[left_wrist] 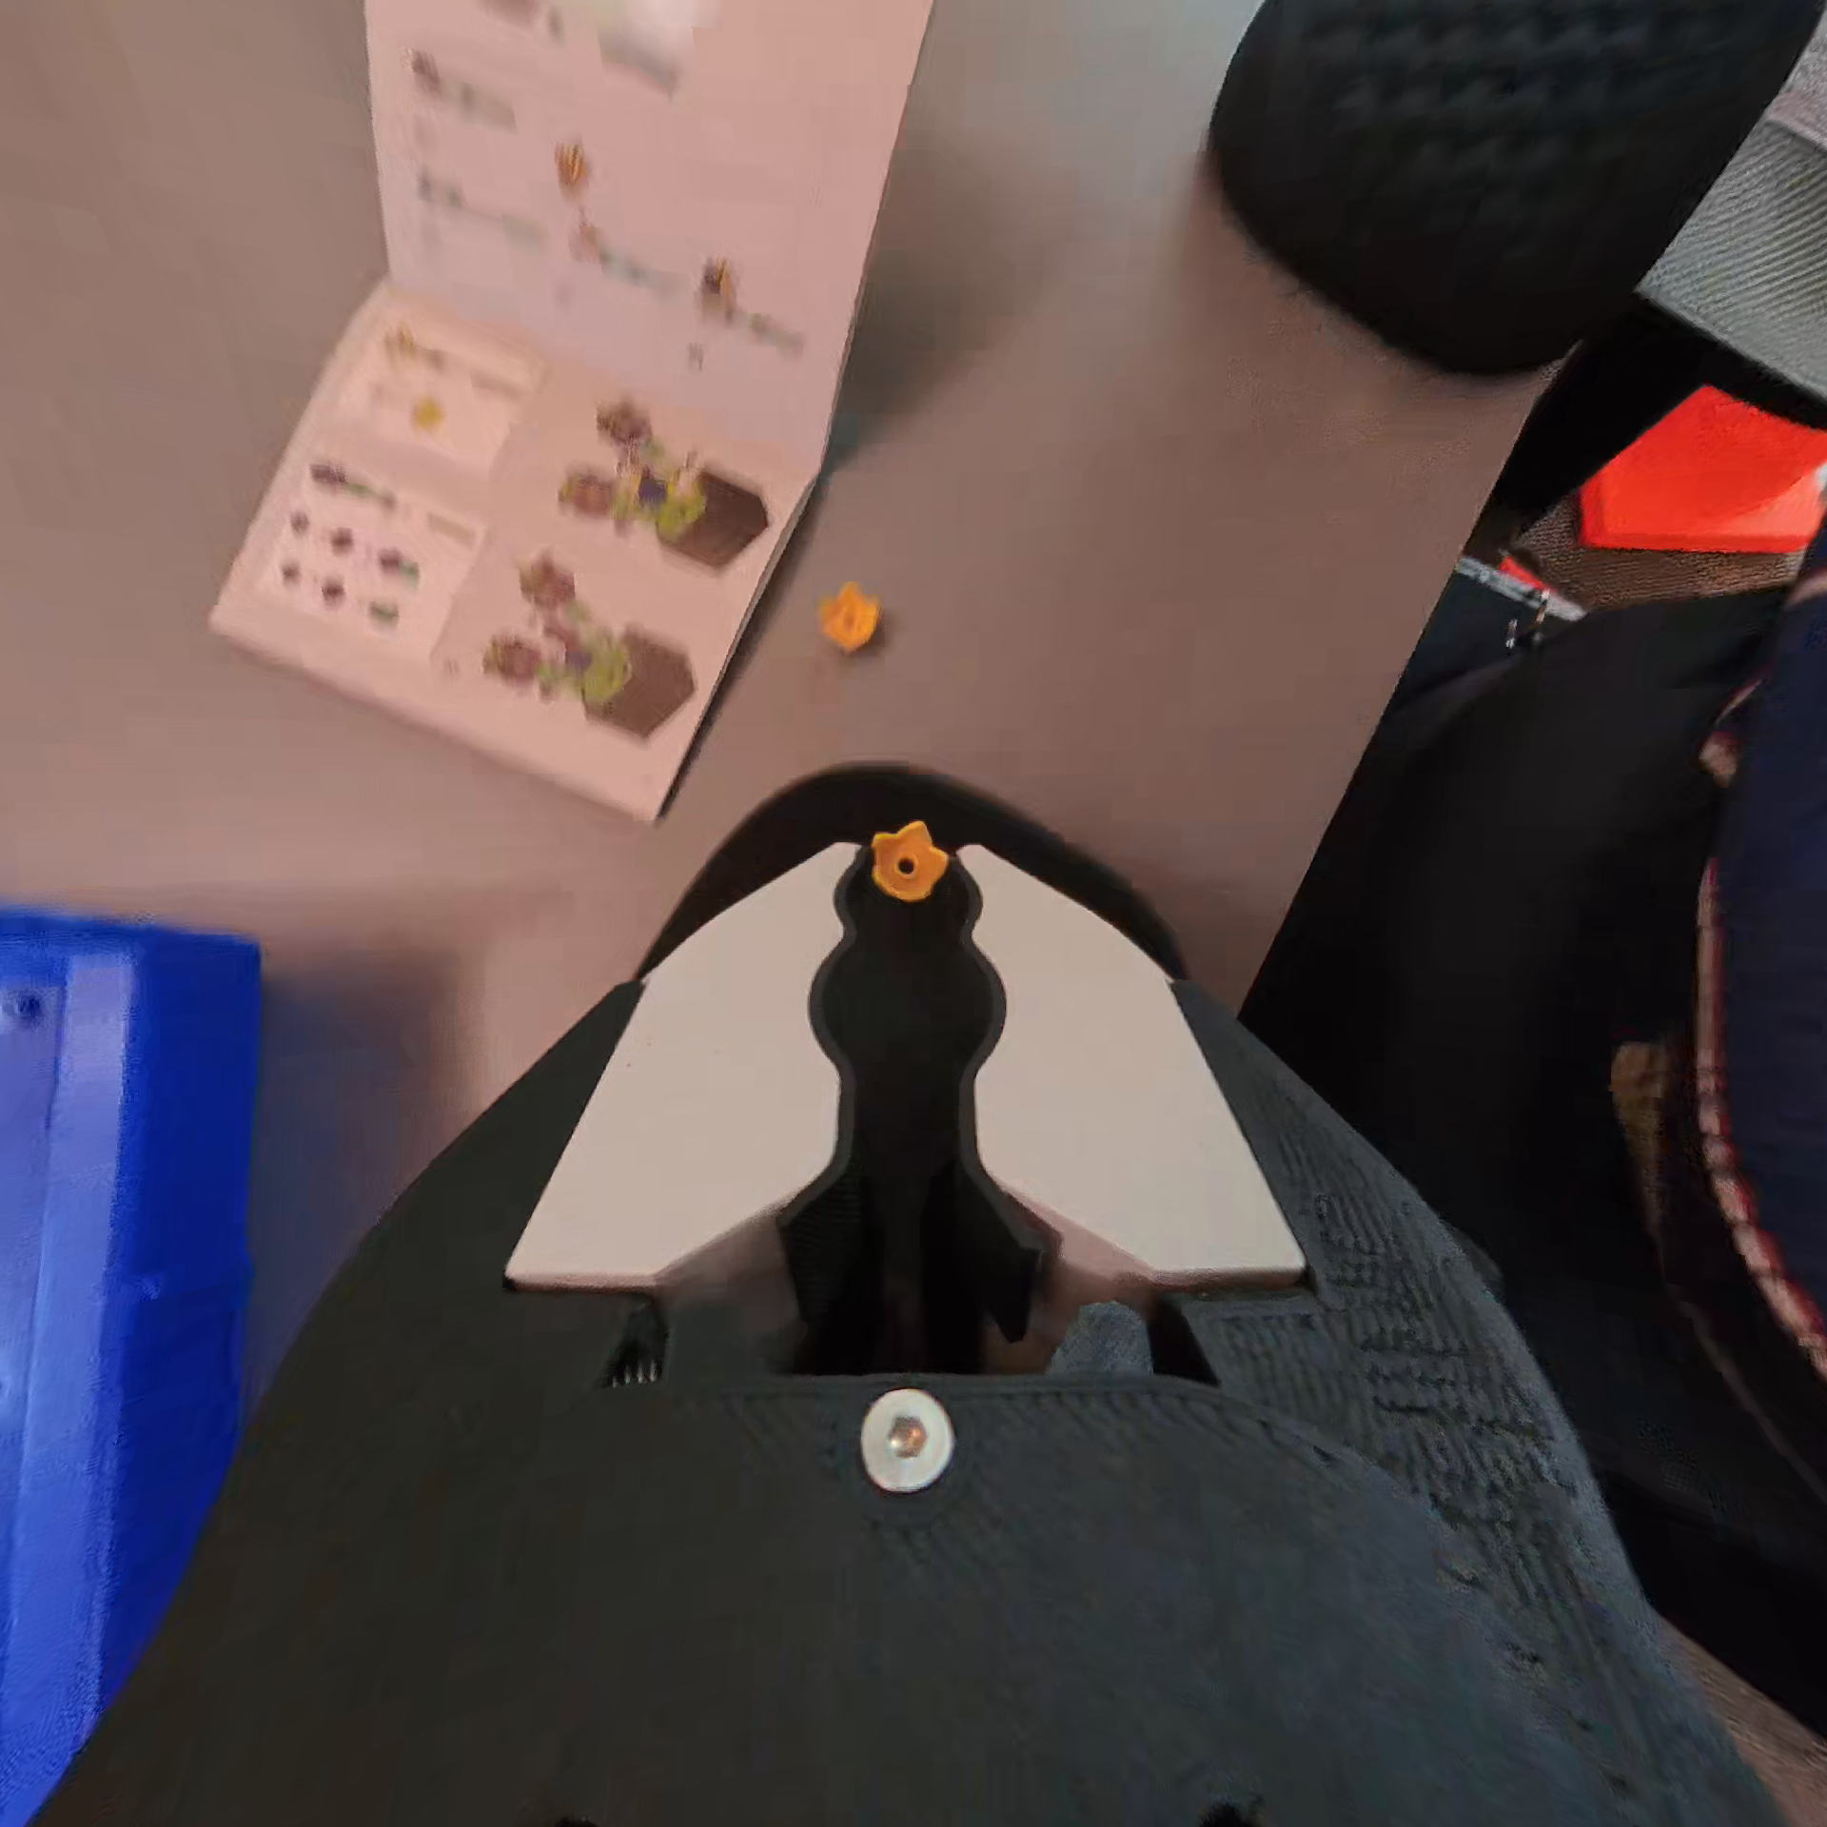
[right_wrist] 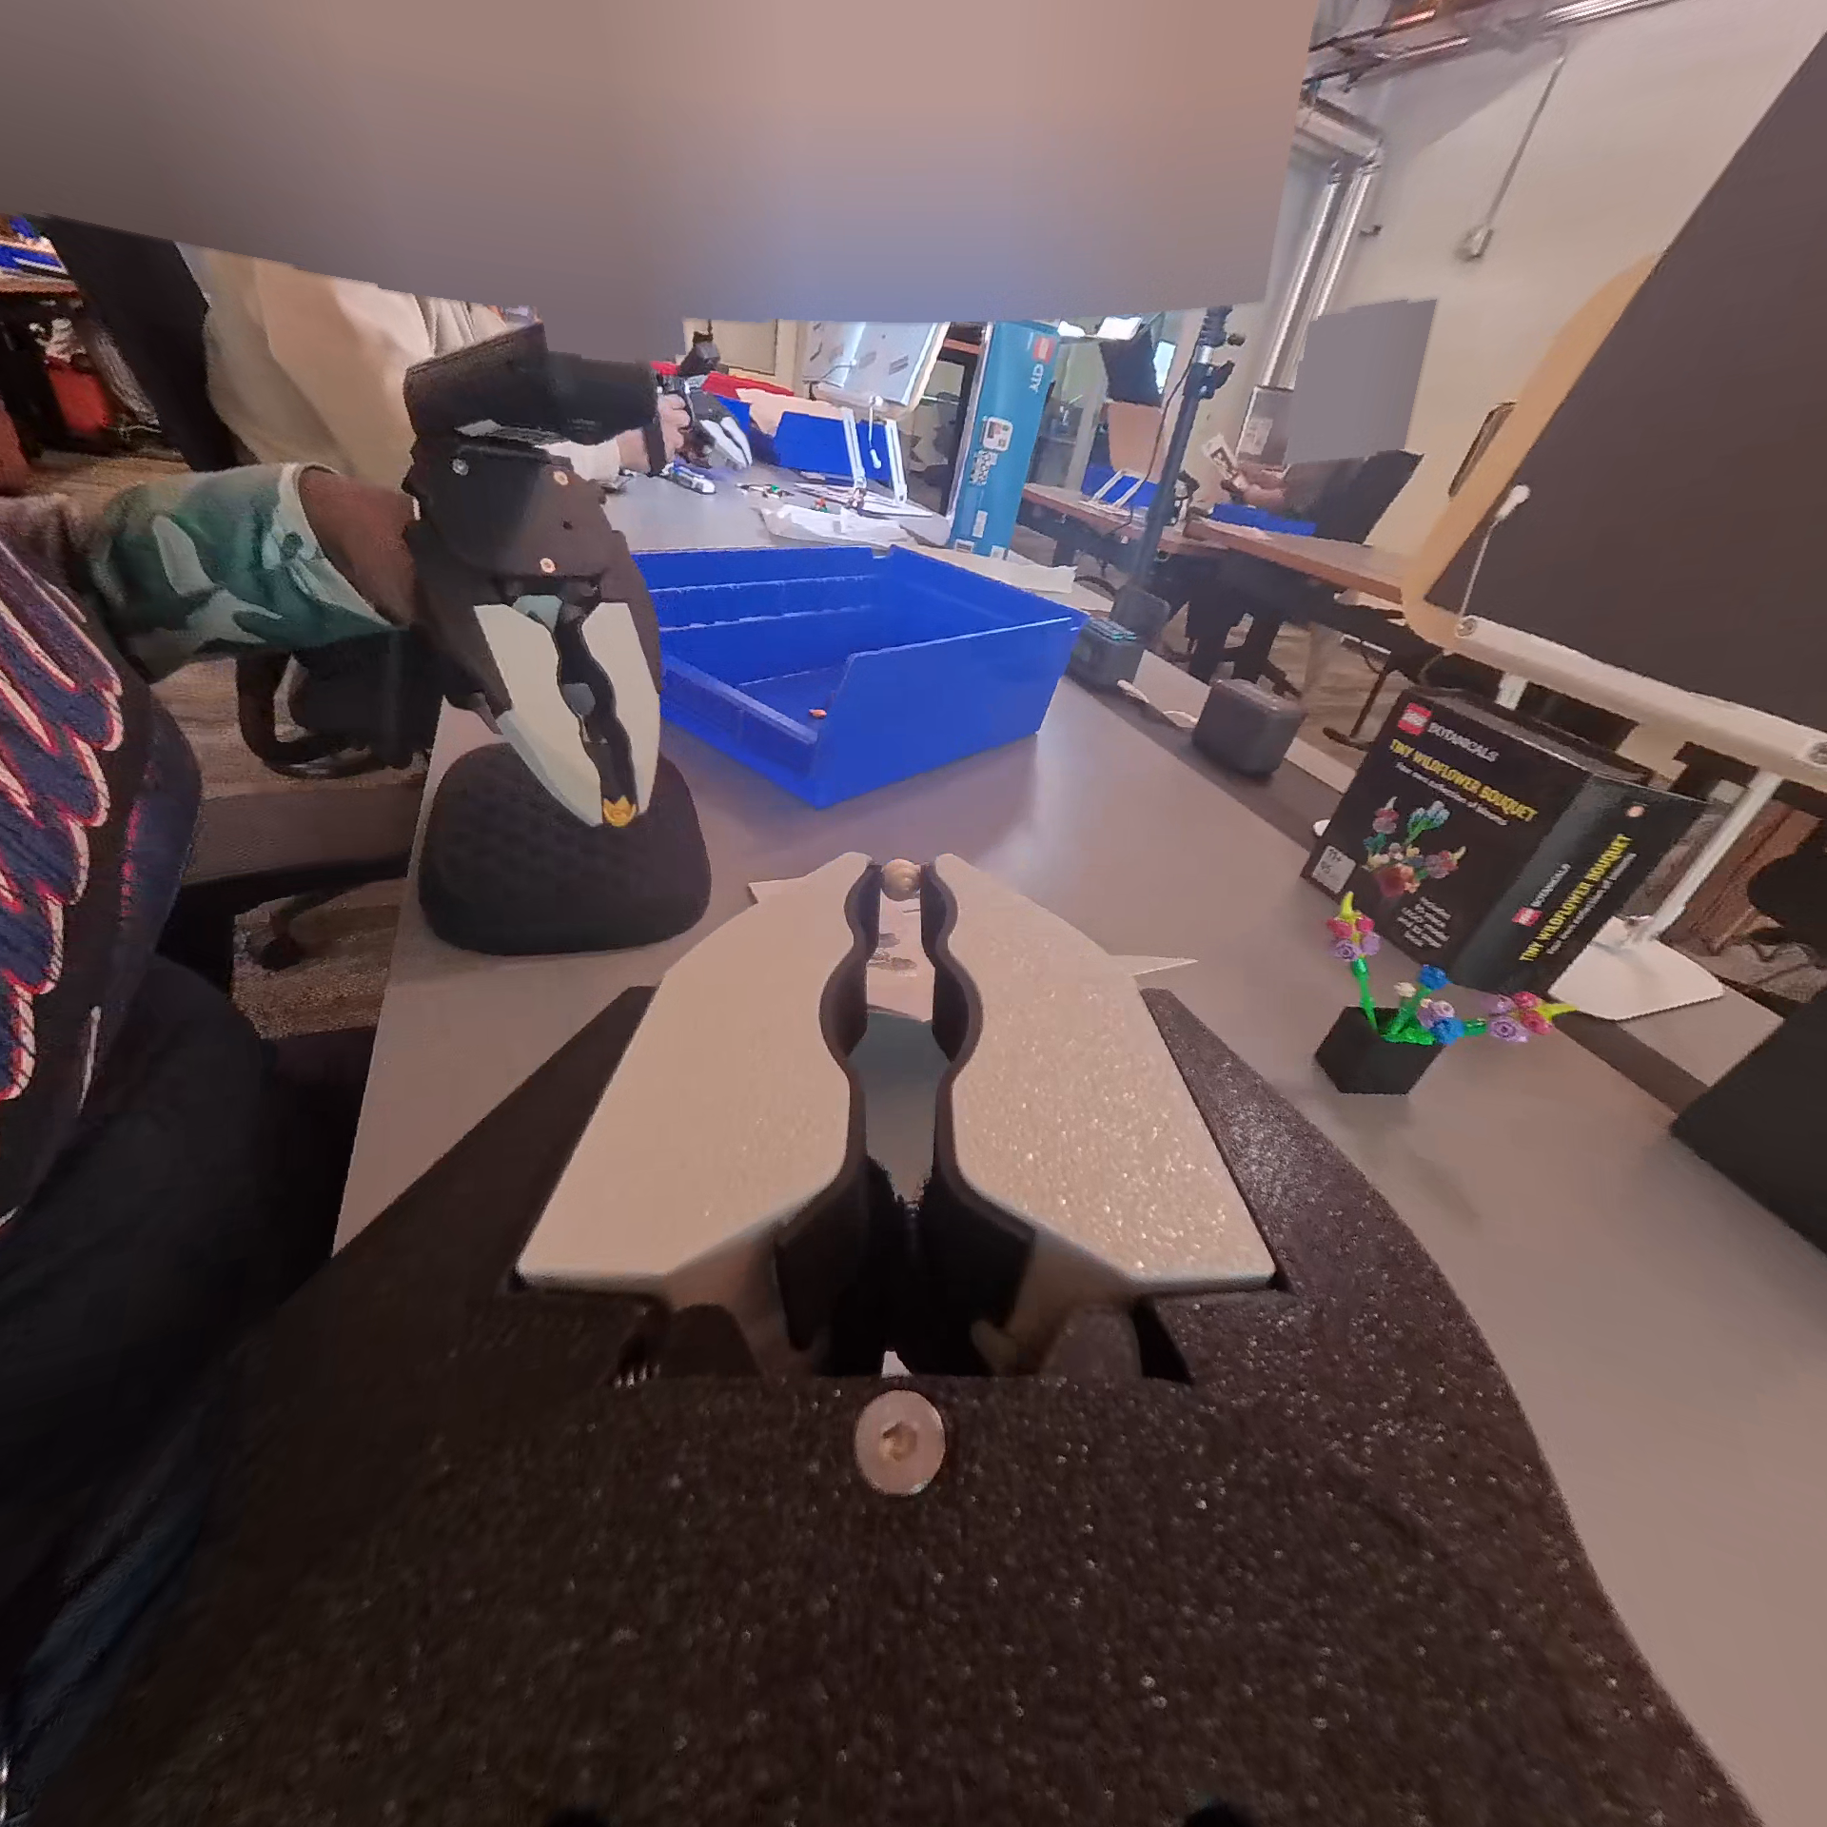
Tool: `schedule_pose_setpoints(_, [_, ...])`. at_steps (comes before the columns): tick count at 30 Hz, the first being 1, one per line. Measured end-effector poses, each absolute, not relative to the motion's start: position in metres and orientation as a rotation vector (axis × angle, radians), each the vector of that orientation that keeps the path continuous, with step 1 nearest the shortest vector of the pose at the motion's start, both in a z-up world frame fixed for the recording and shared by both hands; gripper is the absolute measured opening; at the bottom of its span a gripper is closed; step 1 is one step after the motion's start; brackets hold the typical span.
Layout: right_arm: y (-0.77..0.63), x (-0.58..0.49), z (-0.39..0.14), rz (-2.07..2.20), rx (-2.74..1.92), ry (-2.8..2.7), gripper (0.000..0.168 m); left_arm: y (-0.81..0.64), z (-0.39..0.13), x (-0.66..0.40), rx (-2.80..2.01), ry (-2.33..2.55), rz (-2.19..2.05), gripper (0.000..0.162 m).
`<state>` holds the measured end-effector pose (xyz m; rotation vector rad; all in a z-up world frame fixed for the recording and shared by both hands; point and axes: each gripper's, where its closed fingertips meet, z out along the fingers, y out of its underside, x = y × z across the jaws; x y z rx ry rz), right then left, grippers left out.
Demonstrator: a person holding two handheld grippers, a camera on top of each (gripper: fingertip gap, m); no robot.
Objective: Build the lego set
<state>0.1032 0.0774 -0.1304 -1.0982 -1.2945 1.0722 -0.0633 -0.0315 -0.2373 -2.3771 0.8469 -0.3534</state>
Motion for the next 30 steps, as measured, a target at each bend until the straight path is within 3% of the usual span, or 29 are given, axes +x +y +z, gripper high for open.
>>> schedule_pose_setpoints(11, [0.072, 0.082, -0.137, 1.05, -1.136, -1.354, 0.008, -0.041, -0.268, -0.079, -2.472, 0.979, -0.285, 0.016])
schedule_pose_setpoints(19, [0.071, 0.079, -0.14, 1.055, -1.149, -1.363, 0.008, -0.052, -0.264, -0.095, -2.437, 0.96, -0.29, 0.029])
schedule_pose_setpoints(30, [0.069, 0.074, -0.14, 1.062, -1.143, -1.368, 0.008, -0.046, -0.265, -0.078, -2.312, 0.333, -0.438, 0.022])
